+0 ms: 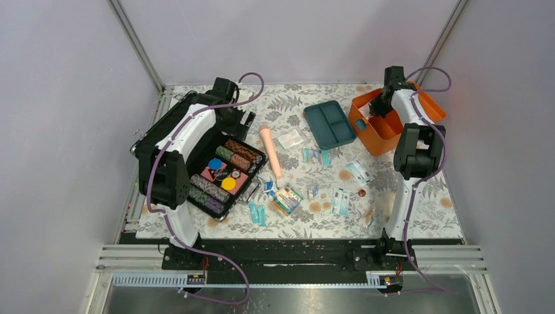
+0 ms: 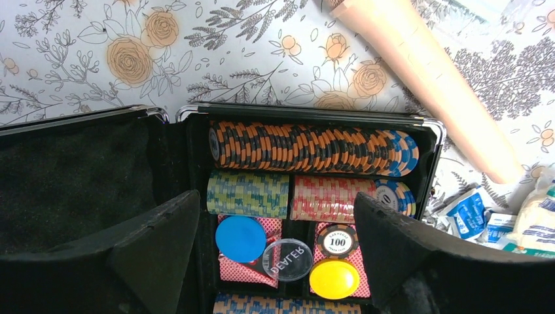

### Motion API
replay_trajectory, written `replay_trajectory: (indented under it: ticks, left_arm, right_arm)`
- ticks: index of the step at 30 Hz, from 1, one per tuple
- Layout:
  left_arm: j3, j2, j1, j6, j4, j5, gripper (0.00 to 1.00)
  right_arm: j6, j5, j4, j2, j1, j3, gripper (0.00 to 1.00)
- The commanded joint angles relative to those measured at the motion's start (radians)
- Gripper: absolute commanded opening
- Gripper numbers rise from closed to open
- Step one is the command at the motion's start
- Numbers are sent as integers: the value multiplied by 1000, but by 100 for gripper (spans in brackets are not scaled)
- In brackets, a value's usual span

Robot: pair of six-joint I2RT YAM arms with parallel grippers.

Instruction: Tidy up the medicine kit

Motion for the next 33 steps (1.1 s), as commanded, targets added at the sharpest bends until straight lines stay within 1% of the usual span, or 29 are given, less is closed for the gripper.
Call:
replay_trajectory:
  ticks: [1, 3, 6, 7, 9, 11, 19, 22, 23, 28, 33]
  left_arm:
    - [6, -28, -14, 35, -11, -62, 86]
    - [11, -24, -19, 42, -17, -74, 86]
    - [26, -13, -25, 45, -31, -84, 86]
    - [31, -9, -26, 47, -33, -86, 86]
    - [43, -2, -27, 51, -37, -86, 86]
    - [52, 5, -29, 54, -37, -86, 86]
    - [71, 22, -36, 54, -35, -86, 87]
    - [69, 27, -35, 52, -30, -86, 87]
    - [69, 27, -35, 52, -28, -86, 87]
    - [72, 31, -35, 47, -9, -73, 87]
    - [82, 31, -35, 38, -5, -41, 87]
  right_arm:
    - [-29, -42, 60, 35, -3, 52, 4]
    - [-22, -35, 50, 54, -4, 69, 4]
    - [-7, -45, 49, 78, -4, 79, 10]
    - [-3, -47, 49, 82, -3, 78, 13]
    - [1, -41, 49, 87, -2, 74, 25]
    - [-1, -36, 49, 93, -3, 71, 30]
    - [-12, -29, 47, 73, -4, 76, 36]
    - [-14, -20, 47, 39, -3, 53, 46]
    - [-14, -20, 45, 28, -4, 43, 48]
    - [-15, -60, 54, -31, -4, -18, 48]
    - [-46, -88, 80, -72, -4, -28, 48]
